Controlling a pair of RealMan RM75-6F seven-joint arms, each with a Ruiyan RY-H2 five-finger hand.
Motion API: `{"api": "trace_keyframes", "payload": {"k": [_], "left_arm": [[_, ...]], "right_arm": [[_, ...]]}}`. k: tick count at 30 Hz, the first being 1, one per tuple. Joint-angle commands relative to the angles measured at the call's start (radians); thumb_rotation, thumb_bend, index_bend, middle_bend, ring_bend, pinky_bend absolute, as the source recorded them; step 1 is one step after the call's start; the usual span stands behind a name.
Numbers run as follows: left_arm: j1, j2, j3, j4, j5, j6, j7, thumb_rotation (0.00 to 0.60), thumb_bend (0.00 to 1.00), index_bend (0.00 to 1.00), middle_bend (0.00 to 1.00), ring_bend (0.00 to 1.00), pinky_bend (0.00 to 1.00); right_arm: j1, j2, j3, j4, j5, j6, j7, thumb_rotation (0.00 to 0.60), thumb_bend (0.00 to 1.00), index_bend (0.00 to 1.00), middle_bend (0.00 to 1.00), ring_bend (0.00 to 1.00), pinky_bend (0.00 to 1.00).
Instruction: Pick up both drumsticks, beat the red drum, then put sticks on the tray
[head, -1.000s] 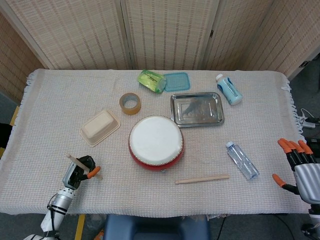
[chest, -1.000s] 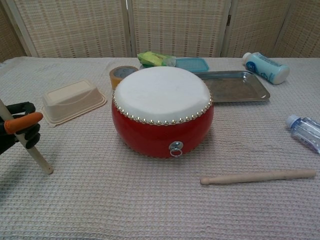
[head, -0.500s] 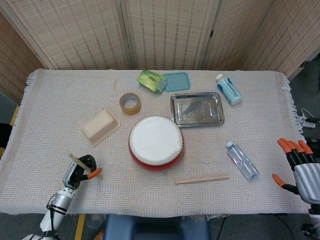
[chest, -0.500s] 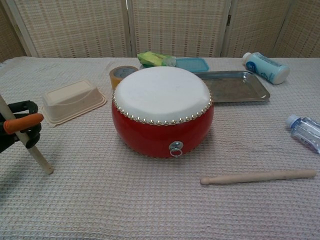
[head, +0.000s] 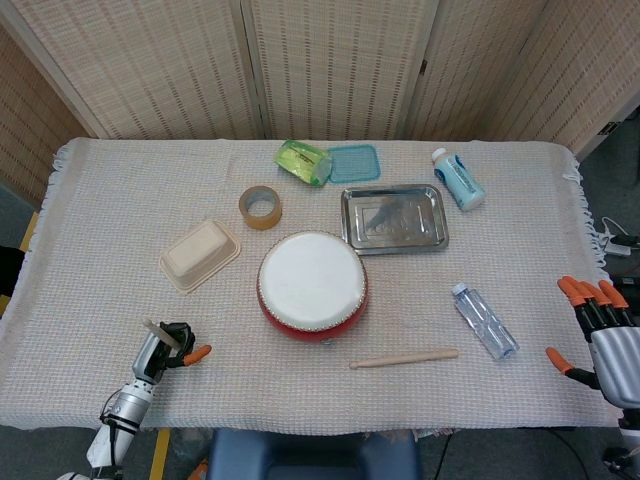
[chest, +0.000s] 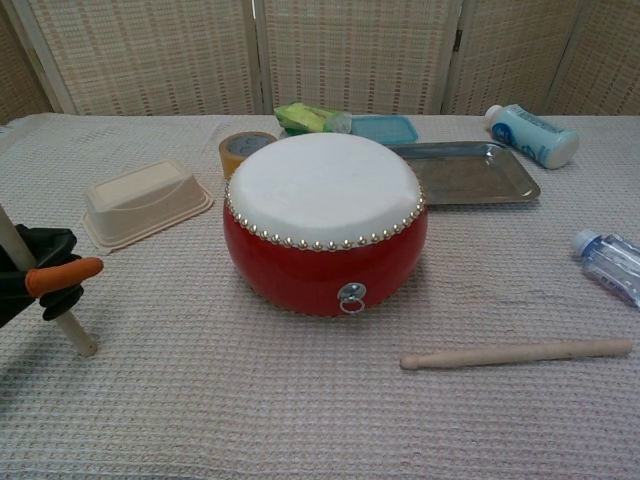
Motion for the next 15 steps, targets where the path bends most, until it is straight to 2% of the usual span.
{"api": "trace_keyframes", "payload": {"k": [1,15], "left_arm": [[0.003,-0.019,0.011,0.025,0.008,0.0,0.013,0.6,0.21,0.84,0.93,0.81,0.81],[-0.001,-0.096,0.031,0.129,0.005,-0.037,0.06,0.6,0.21,0.86,0.95,0.83,0.84]], "right_arm": [[-0.001,-0.001,0.0,0.0,0.0,0.001,0.0,0.6,0.14,0.0,0.08,0.0,0.04],[-0.007,-0.001,-0.003,-0.001,-0.001,0.005,0.004,0.6,0.14,0.0,0.08,0.0,0.04]]}}
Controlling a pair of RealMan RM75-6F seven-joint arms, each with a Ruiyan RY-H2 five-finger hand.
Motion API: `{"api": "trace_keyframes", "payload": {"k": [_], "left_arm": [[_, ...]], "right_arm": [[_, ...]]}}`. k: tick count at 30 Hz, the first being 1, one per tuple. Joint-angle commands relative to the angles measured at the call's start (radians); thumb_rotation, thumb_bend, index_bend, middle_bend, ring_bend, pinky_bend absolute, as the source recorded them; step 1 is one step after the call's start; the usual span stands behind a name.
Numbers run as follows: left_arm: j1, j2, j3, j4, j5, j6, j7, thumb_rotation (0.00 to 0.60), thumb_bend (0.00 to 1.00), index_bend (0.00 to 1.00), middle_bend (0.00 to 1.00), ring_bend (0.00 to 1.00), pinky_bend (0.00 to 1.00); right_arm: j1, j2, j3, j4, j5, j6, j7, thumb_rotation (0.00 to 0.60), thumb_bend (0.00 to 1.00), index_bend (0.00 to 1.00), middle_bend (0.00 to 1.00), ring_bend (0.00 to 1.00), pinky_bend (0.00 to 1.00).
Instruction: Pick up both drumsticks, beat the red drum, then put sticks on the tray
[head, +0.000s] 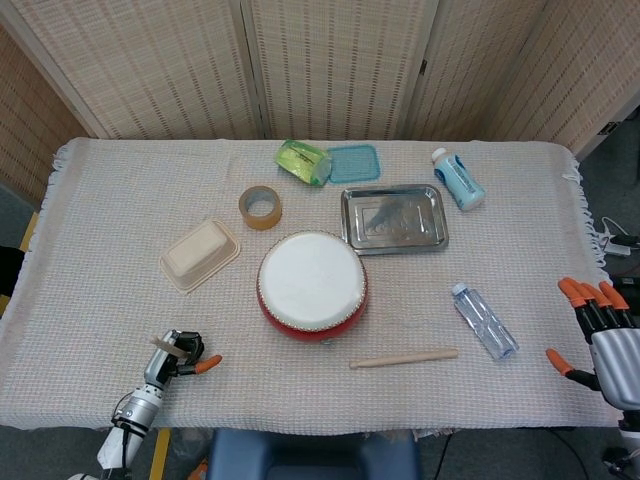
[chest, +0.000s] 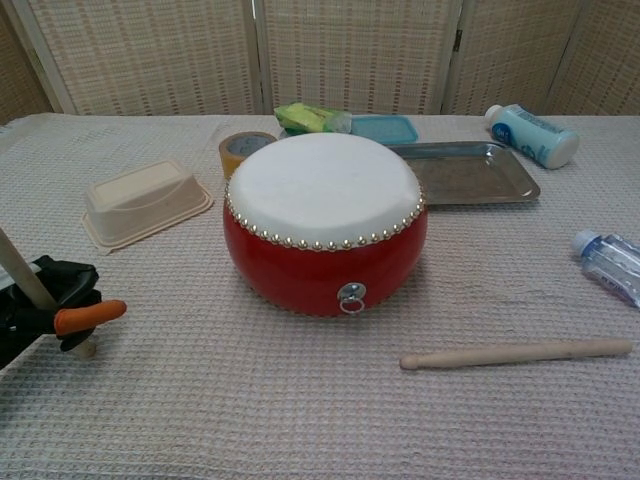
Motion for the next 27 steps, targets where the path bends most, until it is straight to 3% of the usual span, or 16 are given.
{"api": "trace_keyframes", "payload": {"k": [1,5,10,13,16,20,27], "left_arm": [[-0.002,-0.011,0.003,0.014,-0.001,-0.007,0.009,0.6,0.21,0.86,0.96,0.84,0.85],[-0.003,-0.027,-0.001,0.031,-0.011,-0.018,0.018,0.6,0.21,0.88,0.97,0.85,0.87],[-0.004,-0.046,-0.01,0.054,-0.023,-0.025,0.051,0.6,0.23,0.94,1.0,0.92,0.97],[-0.001,-0.055,-0.018,0.062,-0.029,-0.016,0.084,0.6,0.31,1.0,1.0,0.99,1.0],[0.002,-0.057,-0.023,0.065,-0.023,0.007,0.126,0.6,0.43,1.0,1.0,1.0,1.0],[0.007,-0.044,-0.028,0.069,-0.007,0.05,0.215,0.6,0.5,1.0,1.0,1.0,1.0],[0.014,0.023,-0.04,0.043,0.021,0.133,0.443,0.6,0.5,1.0,1.0,1.0,1.0]], "right_arm": [[-0.001,0.0,0.0,0.0,0.0,0.001,0.001,0.6,0.14,0.0,0.08,0.0,0.04],[-0.003,-0.002,-0.001,0.002,0.001,0.002,0.003,0.6,0.14,0.0,0.08,0.0,0.04],[-0.006,-0.002,-0.002,0.003,0.0,0.005,0.004,0.6,0.14,0.0,0.08,0.0,0.04],[-0.006,-0.001,-0.002,0.002,0.0,0.005,0.005,0.6,0.14,0.0,0.08,0.0,0.04],[-0.005,0.0,-0.003,0.0,-0.001,0.001,0.004,0.6,0.14,0.0,0.08,0.0,0.04],[-0.001,0.005,-0.006,-0.004,0.0,-0.013,0.013,0.6,0.14,0.0,0.08,0.0,0.04],[0.035,0.02,-0.038,-0.03,-0.01,-0.114,0.058,0.6,0.14,0.0,0.08,0.0,0.06]]}}
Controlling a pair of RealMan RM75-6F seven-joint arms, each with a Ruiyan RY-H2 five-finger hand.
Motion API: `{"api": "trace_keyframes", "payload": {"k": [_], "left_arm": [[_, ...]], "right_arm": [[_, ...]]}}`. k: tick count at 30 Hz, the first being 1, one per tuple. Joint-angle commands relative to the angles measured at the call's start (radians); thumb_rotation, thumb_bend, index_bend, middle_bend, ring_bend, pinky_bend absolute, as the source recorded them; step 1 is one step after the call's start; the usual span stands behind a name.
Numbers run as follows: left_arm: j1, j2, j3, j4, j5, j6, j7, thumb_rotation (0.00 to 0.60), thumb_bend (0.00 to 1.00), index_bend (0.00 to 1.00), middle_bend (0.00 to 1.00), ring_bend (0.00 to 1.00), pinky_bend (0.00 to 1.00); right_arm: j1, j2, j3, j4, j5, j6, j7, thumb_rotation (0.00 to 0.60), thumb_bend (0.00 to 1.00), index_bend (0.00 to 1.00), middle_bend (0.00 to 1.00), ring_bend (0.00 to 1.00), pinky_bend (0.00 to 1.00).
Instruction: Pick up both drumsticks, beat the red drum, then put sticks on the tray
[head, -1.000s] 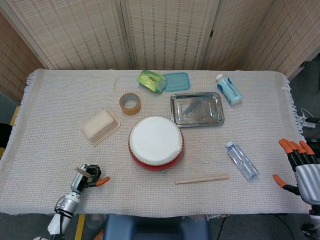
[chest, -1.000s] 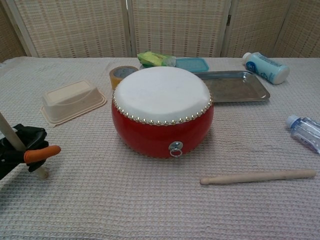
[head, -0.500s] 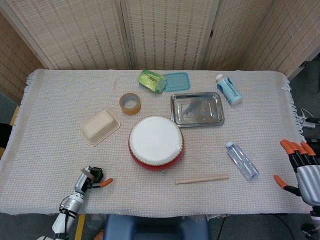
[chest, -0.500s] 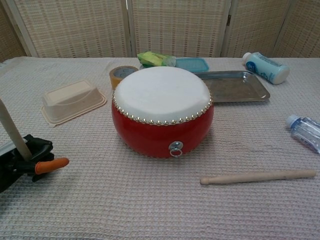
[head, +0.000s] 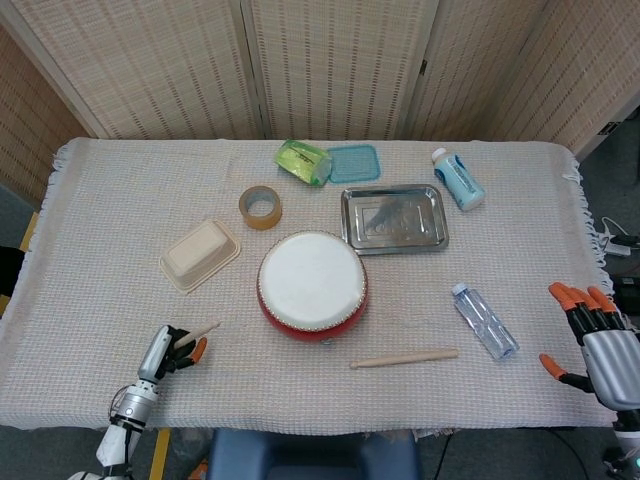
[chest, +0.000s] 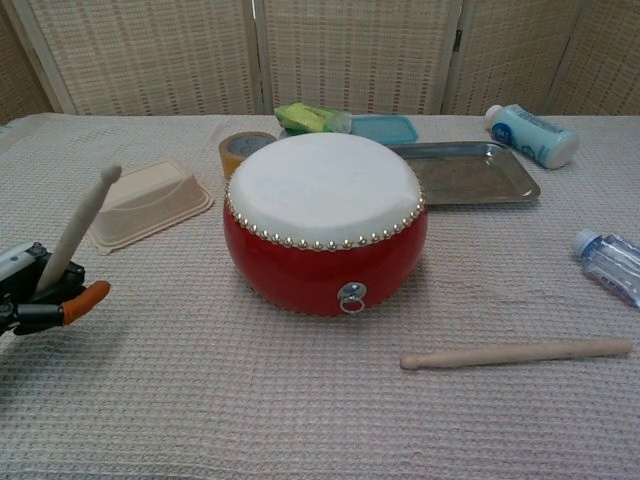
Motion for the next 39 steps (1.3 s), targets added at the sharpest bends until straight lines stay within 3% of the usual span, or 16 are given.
{"api": "trace_keyframes", "payload": {"k": [1,5,8,14,20,29,39], "left_arm": [[0.006,0.059,-0.008,-0.025,0.026,0.061,0.16,0.6,0.5,1.0,1.0,1.0,1.0],[0.009,0.134,-0.009,-0.077,0.041,0.095,0.34,0.6,0.5,1.0,1.0,1.0,1.0],[0.02,0.182,-0.018,-0.138,0.036,0.123,0.431,0.6,0.5,1.0,1.0,1.0,1.0],[0.038,0.264,-0.018,-0.254,0.033,0.146,0.498,0.6,0.5,1.0,1.0,1.0,1.0],[0.05,0.296,-0.005,-0.292,0.046,0.161,0.545,0.6,0.49,1.0,1.0,1.0,1.0],[0.065,0.312,0.009,-0.306,0.044,0.16,0.545,0.6,0.49,1.0,1.0,1.0,1.0],[0.067,0.311,0.018,-0.294,0.044,0.143,0.537,0.6,0.47,1.0,1.0,1.0,1.0]], "right_arm": [[0.027,0.008,-0.021,-0.014,-0.006,-0.064,0.025,0.6,0.14,0.0,0.08,0.0,0.07],[0.07,-0.01,-0.037,-0.02,-0.023,-0.147,0.026,0.6,0.14,0.03,0.08,0.0,0.15],[0.104,-0.058,-0.038,-0.005,-0.036,-0.196,0.016,0.6,0.14,0.15,0.1,0.0,0.2],[0.186,-0.176,-0.021,0.028,-0.031,-0.307,-0.044,0.6,0.16,0.34,0.14,0.02,0.23],[0.265,-0.306,-0.002,0.074,-0.004,-0.413,-0.1,0.6,0.22,0.45,0.14,0.02,0.24],[0.338,-0.454,0.015,0.144,0.056,-0.507,-0.25,0.6,0.22,0.48,0.14,0.02,0.24],[0.372,-0.55,0.006,0.207,0.108,-0.548,-0.359,0.6,0.23,0.48,0.14,0.02,0.24]]}}
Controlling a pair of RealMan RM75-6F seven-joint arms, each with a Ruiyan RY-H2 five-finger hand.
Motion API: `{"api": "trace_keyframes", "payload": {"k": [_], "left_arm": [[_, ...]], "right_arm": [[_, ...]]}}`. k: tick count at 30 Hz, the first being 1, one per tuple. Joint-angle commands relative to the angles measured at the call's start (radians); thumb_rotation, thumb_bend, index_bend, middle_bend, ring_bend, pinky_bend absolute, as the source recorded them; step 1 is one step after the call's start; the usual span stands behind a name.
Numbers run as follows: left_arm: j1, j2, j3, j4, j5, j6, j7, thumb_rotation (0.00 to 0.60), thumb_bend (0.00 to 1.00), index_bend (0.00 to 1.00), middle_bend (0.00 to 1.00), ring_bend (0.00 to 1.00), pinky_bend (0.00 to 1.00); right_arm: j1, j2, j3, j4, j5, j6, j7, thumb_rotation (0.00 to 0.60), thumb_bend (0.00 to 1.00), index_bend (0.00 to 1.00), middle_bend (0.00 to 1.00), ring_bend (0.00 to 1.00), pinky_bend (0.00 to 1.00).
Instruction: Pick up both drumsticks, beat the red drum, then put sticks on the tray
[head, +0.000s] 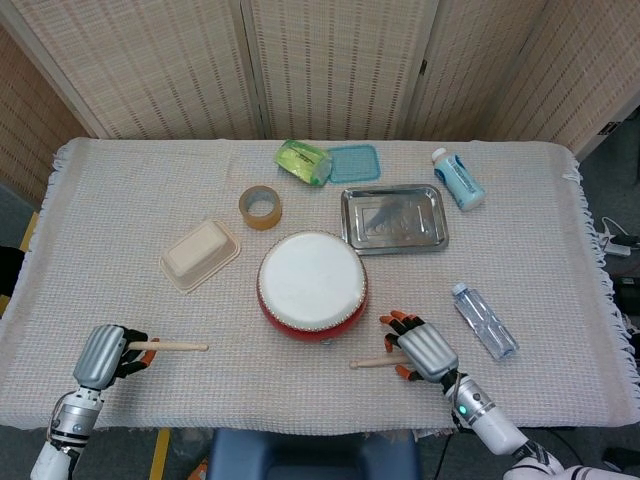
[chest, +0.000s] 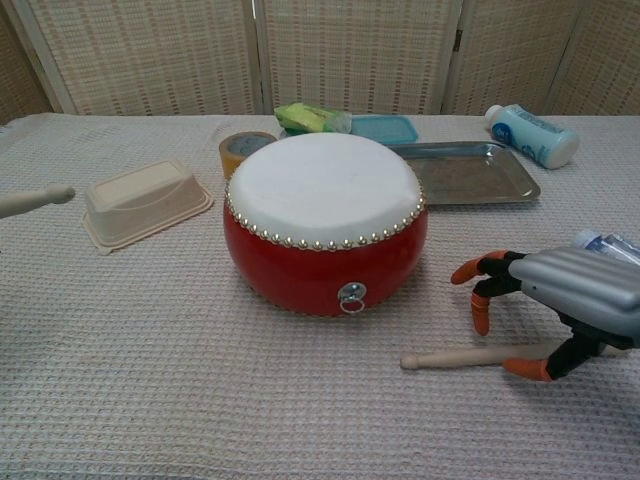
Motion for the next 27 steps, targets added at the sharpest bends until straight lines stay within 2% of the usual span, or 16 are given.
{"api": "trace_keyframes", "payload": {"k": [1,10,16,19,22,27], "left_arm": [[0.0,-0.001,-0.001,0.003,0.0,-0.001,-0.002,0.6,0.47,1.0,1.0,1.0,1.0],[0.003,-0.004,-0.001,0.019,-0.005,-0.007,-0.022,0.6,0.47,1.0,1.0,1.0,1.0],[0.009,-0.004,-0.002,0.027,-0.006,0.001,-0.036,0.6,0.46,1.0,1.0,1.0,1.0],[0.011,-0.002,-0.002,0.028,-0.006,0.002,-0.04,0.6,0.46,1.0,1.0,1.0,1.0],[0.013,0.0,-0.002,0.025,-0.006,0.002,-0.039,0.6,0.45,1.0,1.0,1.0,1.0],[0.013,0.001,-0.003,0.018,-0.007,-0.001,-0.034,0.6,0.45,1.0,1.0,1.0,1.0]], "right_arm": [[0.012,-0.02,-0.001,0.012,0.016,-0.011,-0.018,0.6,0.23,0.48,0.14,0.02,0.24],[0.037,-0.051,-0.005,0.025,0.058,-0.037,-0.066,0.6,0.26,0.51,0.14,0.02,0.24],[0.036,-0.059,-0.01,0.027,0.034,0.008,-0.018,0.6,0.32,0.64,0.19,0.07,0.25],[0.029,-0.043,-0.006,0.007,0.011,0.05,0.079,0.6,0.33,0.67,0.21,0.1,0.26],[0.022,-0.009,0.002,-0.025,-0.012,0.093,0.259,0.6,0.33,0.69,0.24,0.13,0.28],[0.02,0.066,0.003,-0.038,-0.071,0.159,0.735,0.6,0.33,0.69,0.29,0.16,0.28]]}}
